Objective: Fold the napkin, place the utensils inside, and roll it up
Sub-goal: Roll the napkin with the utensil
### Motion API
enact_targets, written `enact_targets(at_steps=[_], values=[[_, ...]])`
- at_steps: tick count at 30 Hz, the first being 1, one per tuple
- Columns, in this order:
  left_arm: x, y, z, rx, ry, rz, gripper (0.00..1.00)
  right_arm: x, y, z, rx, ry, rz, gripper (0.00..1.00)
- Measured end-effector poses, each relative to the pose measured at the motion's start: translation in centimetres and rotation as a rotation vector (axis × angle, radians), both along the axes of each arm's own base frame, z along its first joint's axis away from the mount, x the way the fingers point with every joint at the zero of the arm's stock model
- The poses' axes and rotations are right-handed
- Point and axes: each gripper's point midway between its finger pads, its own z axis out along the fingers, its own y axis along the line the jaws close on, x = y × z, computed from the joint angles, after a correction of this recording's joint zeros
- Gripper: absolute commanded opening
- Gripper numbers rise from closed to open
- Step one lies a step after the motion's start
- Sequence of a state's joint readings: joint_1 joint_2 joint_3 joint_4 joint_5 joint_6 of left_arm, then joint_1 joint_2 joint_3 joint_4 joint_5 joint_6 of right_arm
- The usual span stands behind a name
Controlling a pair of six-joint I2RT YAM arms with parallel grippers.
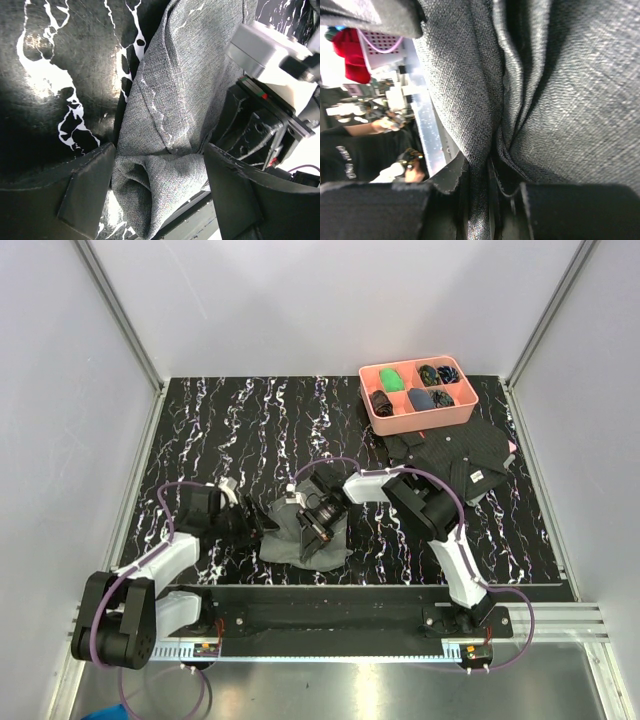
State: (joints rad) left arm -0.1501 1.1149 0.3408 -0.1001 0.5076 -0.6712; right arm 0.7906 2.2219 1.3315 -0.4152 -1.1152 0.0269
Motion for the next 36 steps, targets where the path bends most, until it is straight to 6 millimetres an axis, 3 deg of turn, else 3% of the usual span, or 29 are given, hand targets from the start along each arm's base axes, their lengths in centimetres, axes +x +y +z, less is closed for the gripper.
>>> enact_targets(at_steps=[4, 8, 11, 12, 15, 18, 19, 26, 32, 36], values=[[-0.3, -0.3, -0.2, -0.011, 0.004, -0.007, 0.65, 0.1, 0.0, -0.1, -0.001, 0.053, -0.008, 0.18], [-1.0, -0.6, -0.6, -0.021, 0.021, -0.017, 0.49, 0.1, -0.1, 0.0, -0.007, 0.084, -0.012, 0.18], [-1.5, -0.7, -1.0, -0.024, 0.040, -0.020, 0.34, 0.1, -0.1, 0.0, -0.013, 0.088, -0.013, 0.21], [-1.7, -0.7, -1.1, -0.023, 0.044, -0.021, 0.24, 0.1, -0.1, 0.0, -0.016, 0.091, -0.014, 0.22], [-2.0, -0.8, -1.3, -0.027, 0.058, -0.019, 0.08, 0.1, -0.1, 0.0, -0.026, 0.096, -0.018, 0.31], [-2.1, -0.9, -1.3, -0.030, 0.063, -0.019, 0.00, 0.1, 0.0, 0.3, -0.036, 0.112, -0.023, 0.46], [-2.1, -0.9, -1.3, -0.030, 0.065, -0.019, 0.00, 0.1, 0.0, 0.5, -0.039, 0.116, -0.025, 0.54], [-2.4, -1.0, -1.7, -0.038, 0.095, -0.027, 0.00, 1.6, 0.0, 2.3, -0.083, -0.032, -0.069, 0.74], [-2.4, -1.1, -1.7, -0.034, 0.120, -0.029, 0.00, 3.9, -0.6, 4.3, -0.119, -0.371, -0.118, 0.77], [-2.4, -1.1, -1.8, -0.029, 0.136, -0.031, 0.00, 2.1, 0.0, 5.4, -0.113, -0.671, -0.083, 0.78]])
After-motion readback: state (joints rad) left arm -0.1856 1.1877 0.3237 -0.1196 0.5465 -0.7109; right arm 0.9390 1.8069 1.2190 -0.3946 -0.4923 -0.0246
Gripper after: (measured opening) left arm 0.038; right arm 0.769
